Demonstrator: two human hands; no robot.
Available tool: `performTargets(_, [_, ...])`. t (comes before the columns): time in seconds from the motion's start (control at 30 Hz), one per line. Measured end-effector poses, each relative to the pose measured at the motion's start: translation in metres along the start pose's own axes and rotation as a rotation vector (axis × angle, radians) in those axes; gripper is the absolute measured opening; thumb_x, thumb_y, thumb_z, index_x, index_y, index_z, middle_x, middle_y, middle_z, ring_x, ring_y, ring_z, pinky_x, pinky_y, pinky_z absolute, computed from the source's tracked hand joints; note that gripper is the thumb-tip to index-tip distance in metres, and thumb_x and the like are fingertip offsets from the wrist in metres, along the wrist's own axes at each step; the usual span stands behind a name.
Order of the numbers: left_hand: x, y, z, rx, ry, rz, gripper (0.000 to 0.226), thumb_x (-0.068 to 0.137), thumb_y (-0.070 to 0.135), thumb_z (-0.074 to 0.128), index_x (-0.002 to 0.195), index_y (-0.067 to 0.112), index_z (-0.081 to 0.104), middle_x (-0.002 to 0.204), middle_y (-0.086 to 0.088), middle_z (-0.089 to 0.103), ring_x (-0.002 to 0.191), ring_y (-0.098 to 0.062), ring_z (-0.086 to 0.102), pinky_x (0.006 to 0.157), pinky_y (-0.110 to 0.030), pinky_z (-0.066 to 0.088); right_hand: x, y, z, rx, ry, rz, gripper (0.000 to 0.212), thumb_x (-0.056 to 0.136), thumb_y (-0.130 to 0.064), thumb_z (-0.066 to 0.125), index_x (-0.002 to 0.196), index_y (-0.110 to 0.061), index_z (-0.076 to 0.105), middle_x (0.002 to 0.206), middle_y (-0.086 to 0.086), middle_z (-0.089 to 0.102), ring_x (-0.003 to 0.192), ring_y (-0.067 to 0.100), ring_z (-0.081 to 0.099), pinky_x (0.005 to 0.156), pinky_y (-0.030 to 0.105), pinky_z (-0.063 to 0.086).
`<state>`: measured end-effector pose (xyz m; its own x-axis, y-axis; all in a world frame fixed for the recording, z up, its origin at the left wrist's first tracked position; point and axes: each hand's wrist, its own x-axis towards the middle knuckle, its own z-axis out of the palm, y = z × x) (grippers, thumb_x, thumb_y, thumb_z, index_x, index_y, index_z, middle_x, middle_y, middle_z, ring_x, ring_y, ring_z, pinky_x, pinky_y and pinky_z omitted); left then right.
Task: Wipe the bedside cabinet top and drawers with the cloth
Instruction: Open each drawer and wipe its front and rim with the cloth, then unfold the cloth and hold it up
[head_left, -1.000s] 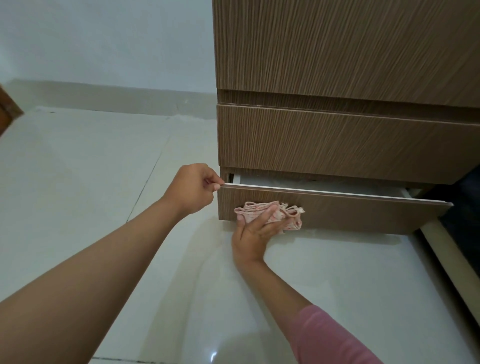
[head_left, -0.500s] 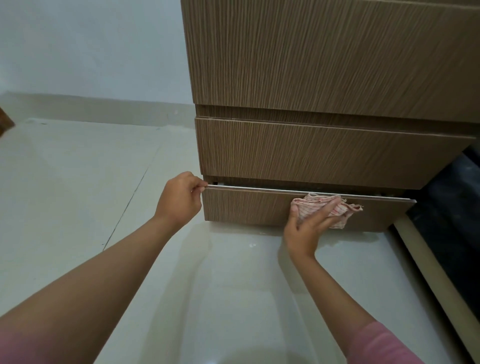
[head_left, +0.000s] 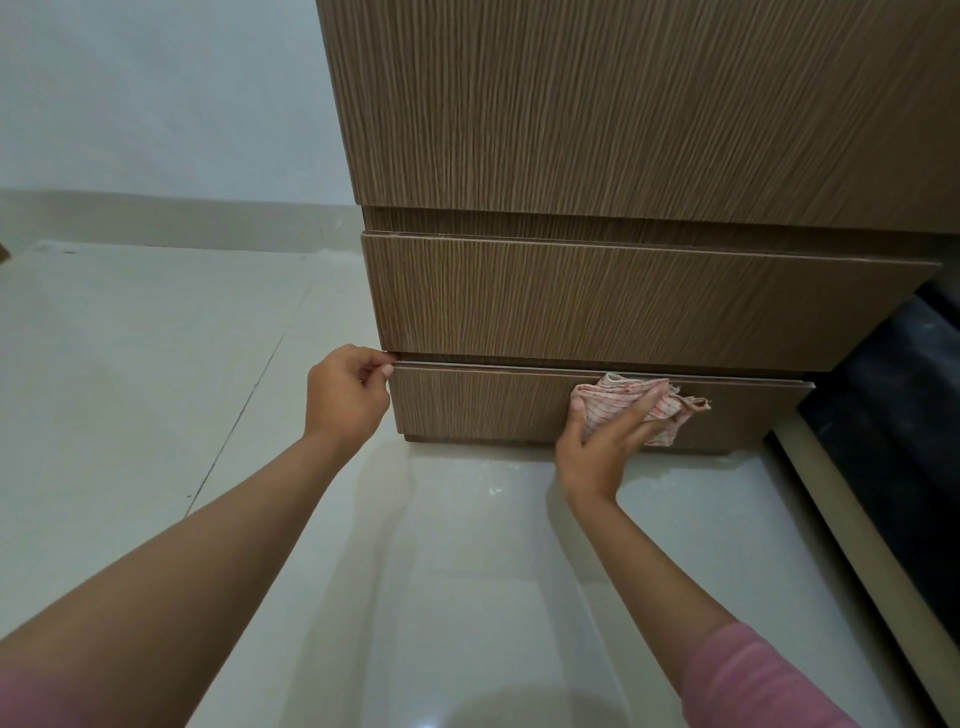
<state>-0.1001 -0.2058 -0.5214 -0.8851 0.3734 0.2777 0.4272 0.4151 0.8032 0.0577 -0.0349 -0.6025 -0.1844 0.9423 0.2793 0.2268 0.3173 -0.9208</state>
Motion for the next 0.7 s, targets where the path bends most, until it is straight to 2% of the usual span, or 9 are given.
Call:
performTargets(0.13, [0.001, 0.001, 0.000, 0.016, 0.001, -0.006, 0.013, 0.086, 0.002, 0.059, 0.092, 0.004, 0.070, 0.085, -0.001, 0.062, 0.067, 0.002, 0.053, 0.058, 0.006, 0.032, 0.000, 0.003, 0.000, -0.012, 0.006, -0.014, 0.090, 0.091, -0.034, 0.055, 0.148, -0.017, -0.013, 0.154, 0.021, -0.017, 0.141, 0.038, -0.018, 0.113, 0.050, 0.023])
performTargets(0.23, [-0.002, 0.002, 0.001, 0.067, 0.019, 0.006, 0.015, 0.087, 0.003, 0.058, 0.095, 0.004, 0.071, 0.089, -0.004, 0.065, 0.071, -0.007, 0.055, 0.065, 0.001, 0.035, 0.000, 0.003, 0.000, -0.059, 0.013, -0.066, 0.085, 0.094, -0.032, 0.049, 0.147, -0.018, -0.016, 0.153, 0.024, -0.015, 0.141, 0.041, -0.017, 0.110, 0.051, 0.031])
performTargets(0.33, [-0.008, 0.002, 0.004, 0.079, 0.048, 0.009, 0.018, 0.088, 0.005, 0.057, 0.099, 0.006, 0.071, 0.096, -0.009, 0.068, 0.086, -0.019, 0.061, 0.082, -0.023, 0.046, -0.001, -0.001, -0.002, -0.064, 0.030, -0.064, 0.074, 0.097, -0.021, 0.043, 0.148, -0.014, -0.011, 0.152, 0.029, -0.016, 0.141, 0.041, -0.014, 0.110, 0.046, 0.032])
performTargets(0.4, [-0.011, 0.003, 0.005, 0.081, 0.053, 0.016, 0.019, 0.089, 0.007, 0.056, 0.103, 0.006, 0.070, 0.099, -0.010, 0.068, 0.091, -0.024, 0.062, 0.085, -0.032, 0.049, 0.000, -0.002, -0.004, -0.057, 0.044, -0.056, 0.069, 0.097, -0.014, 0.041, 0.149, -0.011, -0.004, 0.151, 0.028, -0.017, 0.142, 0.041, -0.010, 0.111, 0.043, 0.030])
performTargets(0.47, [-0.016, 0.006, 0.006, 0.070, 0.049, 0.010, 0.021, 0.090, 0.010, 0.056, 0.106, 0.006, 0.068, 0.103, -0.010, 0.067, 0.089, -0.021, 0.061, 0.083, -0.030, 0.049, -0.002, -0.007, -0.009, -0.051, 0.045, -0.105, 0.066, 0.095, -0.009, 0.041, 0.150, -0.011, 0.003, 0.154, 0.023, -0.011, 0.145, 0.034, 0.003, 0.111, 0.033, 0.032])
performTargets(0.53, [-0.022, 0.011, 0.006, 0.070, 0.043, -0.013, 0.021, 0.090, 0.012, 0.056, 0.107, 0.006, 0.068, 0.105, -0.010, 0.065, 0.085, -0.016, 0.059, 0.078, -0.026, 0.046, -0.011, -0.015, -0.015, -0.006, 0.005, -0.149, 0.063, 0.092, 0.000, 0.041, 0.148, -0.006, 0.012, 0.155, 0.022, 0.011, 0.142, 0.021, 0.021, 0.106, 0.015, 0.031])
performTargets(0.57, [-0.025, 0.013, 0.006, 0.075, 0.052, -0.035, 0.021, 0.090, 0.014, 0.056, 0.105, 0.006, 0.068, 0.105, -0.010, 0.064, 0.082, -0.015, 0.059, 0.076, -0.025, 0.045, -0.019, -0.019, -0.018, 0.018, -0.025, -0.150, 0.060, 0.091, 0.001, 0.042, 0.145, -0.005, 0.017, 0.149, 0.023, 0.028, 0.133, 0.019, 0.036, 0.100, 0.015, 0.038])
performTargets(0.63, [-0.030, 0.021, 0.004, 0.072, 0.077, -0.083, 0.018, 0.089, 0.017, 0.058, 0.101, 0.007, 0.068, 0.102, -0.010, 0.065, 0.081, -0.017, 0.060, 0.075, -0.026, 0.045, -0.036, -0.028, -0.024, 0.004, -0.080, -0.158, 0.046, 0.091, -0.007, 0.046, 0.132, -0.008, 0.026, 0.119, 0.024, 0.057, 0.098, 0.034, 0.064, 0.074, 0.037, 0.056])
performTargets(0.7, [-0.036, 0.032, 0.002, 0.015, 0.041, -0.074, 0.015, 0.087, 0.016, 0.061, 0.099, 0.009, 0.067, 0.098, -0.007, 0.066, 0.083, -0.017, 0.061, 0.079, -0.026, 0.047, -0.047, -0.037, -0.030, -0.049, -0.178, -0.182, 0.033, 0.090, -0.022, 0.047, 0.117, -0.013, 0.030, 0.094, 0.020, 0.065, 0.069, 0.040, 0.065, 0.053, 0.045, 0.053])
